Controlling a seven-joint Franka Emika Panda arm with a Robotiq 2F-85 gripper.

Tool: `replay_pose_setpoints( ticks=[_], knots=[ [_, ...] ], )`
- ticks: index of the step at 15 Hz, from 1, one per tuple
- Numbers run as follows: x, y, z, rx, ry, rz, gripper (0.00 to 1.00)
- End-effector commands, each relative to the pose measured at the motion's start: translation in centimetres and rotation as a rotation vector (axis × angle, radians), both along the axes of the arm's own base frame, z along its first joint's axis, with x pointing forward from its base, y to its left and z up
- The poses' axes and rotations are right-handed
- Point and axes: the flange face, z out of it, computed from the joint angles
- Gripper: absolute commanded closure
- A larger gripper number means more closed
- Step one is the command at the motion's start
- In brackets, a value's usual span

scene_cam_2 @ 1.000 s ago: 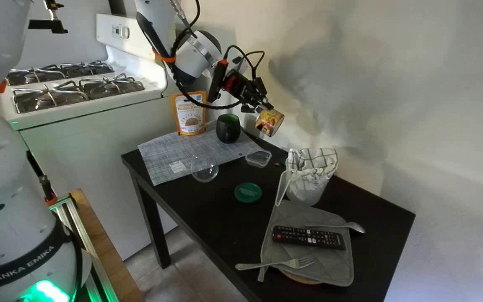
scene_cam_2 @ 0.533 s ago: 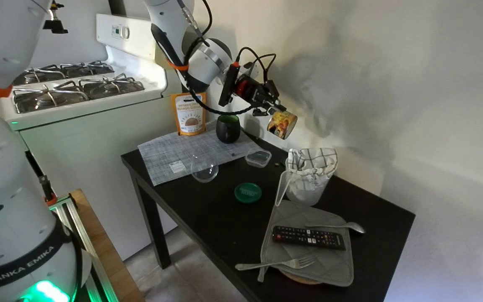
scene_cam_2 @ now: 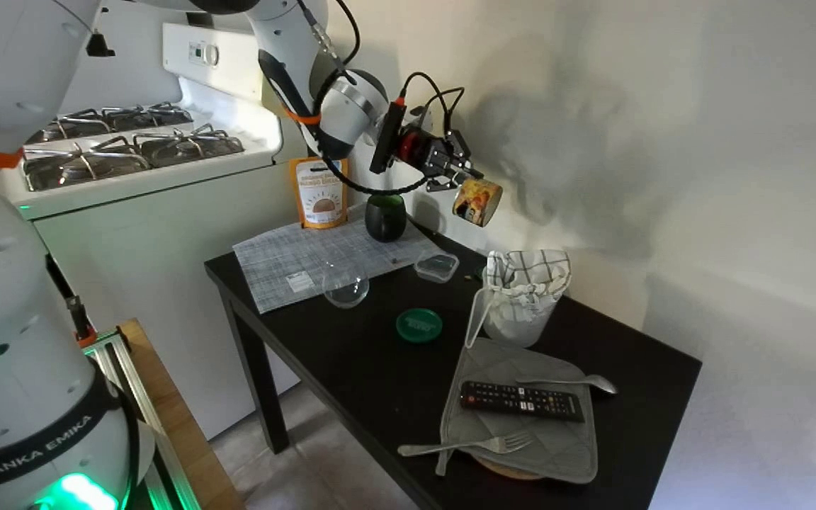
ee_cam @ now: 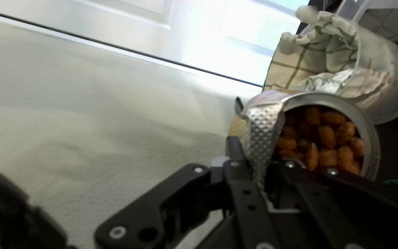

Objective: Pick up the yellow can and pour some of the substance into the clear square lunch box

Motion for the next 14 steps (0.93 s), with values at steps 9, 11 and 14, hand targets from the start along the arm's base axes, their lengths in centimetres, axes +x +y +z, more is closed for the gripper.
replay_pose_setpoints(
  ticks=[9,11,14],
  knots=[
    [-0.3,2.4,0.2,-0.049,0.043,0.058,0.96],
    [-0.2,2.3,-0.2,-0.029,0.032,0.059,0.83],
    [-0.2,2.9,0.2,-0.016,0.027,0.068,0.83]
  ],
)
